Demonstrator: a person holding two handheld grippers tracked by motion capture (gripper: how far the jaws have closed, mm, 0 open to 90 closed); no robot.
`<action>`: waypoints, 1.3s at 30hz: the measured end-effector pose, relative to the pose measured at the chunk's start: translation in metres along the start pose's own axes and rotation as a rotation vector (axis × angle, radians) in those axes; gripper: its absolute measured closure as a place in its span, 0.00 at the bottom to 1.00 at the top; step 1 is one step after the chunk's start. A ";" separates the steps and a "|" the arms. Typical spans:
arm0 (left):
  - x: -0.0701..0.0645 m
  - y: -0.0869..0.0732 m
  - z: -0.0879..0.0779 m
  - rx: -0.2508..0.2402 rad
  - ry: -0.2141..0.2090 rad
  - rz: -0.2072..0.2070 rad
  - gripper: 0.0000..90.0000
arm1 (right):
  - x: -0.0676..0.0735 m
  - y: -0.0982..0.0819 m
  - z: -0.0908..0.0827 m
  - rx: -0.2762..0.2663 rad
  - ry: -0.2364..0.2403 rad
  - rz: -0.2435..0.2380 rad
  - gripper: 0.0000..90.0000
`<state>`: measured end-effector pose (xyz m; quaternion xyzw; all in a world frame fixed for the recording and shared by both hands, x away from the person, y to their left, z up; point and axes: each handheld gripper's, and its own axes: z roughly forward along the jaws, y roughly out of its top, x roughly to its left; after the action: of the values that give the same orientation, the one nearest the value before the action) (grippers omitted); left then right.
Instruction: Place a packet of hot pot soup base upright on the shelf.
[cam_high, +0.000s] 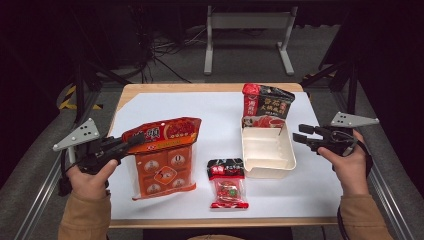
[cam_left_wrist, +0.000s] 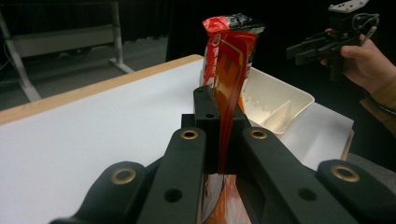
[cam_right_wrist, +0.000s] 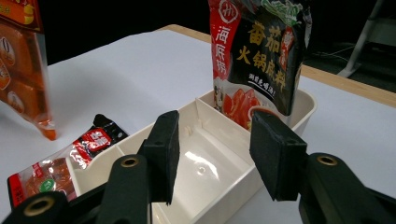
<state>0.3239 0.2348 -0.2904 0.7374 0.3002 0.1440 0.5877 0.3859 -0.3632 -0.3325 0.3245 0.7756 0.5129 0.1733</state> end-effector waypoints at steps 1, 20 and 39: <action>0.000 0.000 0.000 0.000 0.000 0.000 1.00 | 0.000 0.000 0.000 0.000 0.000 0.000 0.59; -0.004 0.029 0.029 -0.043 -0.029 0.056 1.00 | 0.021 0.024 0.021 -0.028 0.073 -0.057 0.56; -0.019 0.053 0.065 -0.084 -0.149 0.094 1.00 | 0.056 0.060 0.058 -0.077 0.218 -0.117 0.48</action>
<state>0.3602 0.1659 -0.2546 0.7342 0.2145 0.1288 0.6311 0.3997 -0.2696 -0.2988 0.2141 0.7872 0.5637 0.1297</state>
